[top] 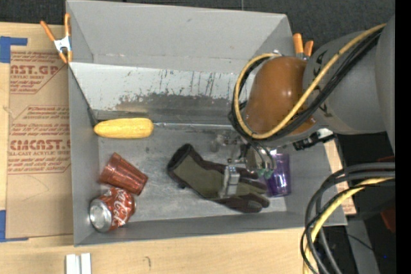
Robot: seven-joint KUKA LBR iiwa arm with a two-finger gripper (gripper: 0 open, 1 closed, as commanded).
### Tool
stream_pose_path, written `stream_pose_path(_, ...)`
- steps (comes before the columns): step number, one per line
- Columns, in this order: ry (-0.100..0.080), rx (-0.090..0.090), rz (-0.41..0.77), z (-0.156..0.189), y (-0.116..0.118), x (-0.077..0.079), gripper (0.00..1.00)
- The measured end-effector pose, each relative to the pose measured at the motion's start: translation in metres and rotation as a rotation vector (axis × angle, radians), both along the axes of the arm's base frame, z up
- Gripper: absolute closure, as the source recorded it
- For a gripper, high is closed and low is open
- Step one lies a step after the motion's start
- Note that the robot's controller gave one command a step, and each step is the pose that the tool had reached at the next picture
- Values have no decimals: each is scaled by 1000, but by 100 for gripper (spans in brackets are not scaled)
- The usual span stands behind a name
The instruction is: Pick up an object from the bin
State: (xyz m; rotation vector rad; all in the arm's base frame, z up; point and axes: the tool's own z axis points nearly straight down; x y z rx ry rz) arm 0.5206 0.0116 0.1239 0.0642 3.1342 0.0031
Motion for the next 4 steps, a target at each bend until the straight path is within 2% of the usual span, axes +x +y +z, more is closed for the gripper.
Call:
stream_pose_path(1, 7, -2, 92, -34, -41, -10, 100)
stream_pose_path(2, 7, -1, 92, -34, -41, -10, 100)
stream_pose_path(3, 12, -1, 98, -3, -50, -15, 100)
stream_pose_path(4, 7, -1, 72, 38, -47, 3, 100)
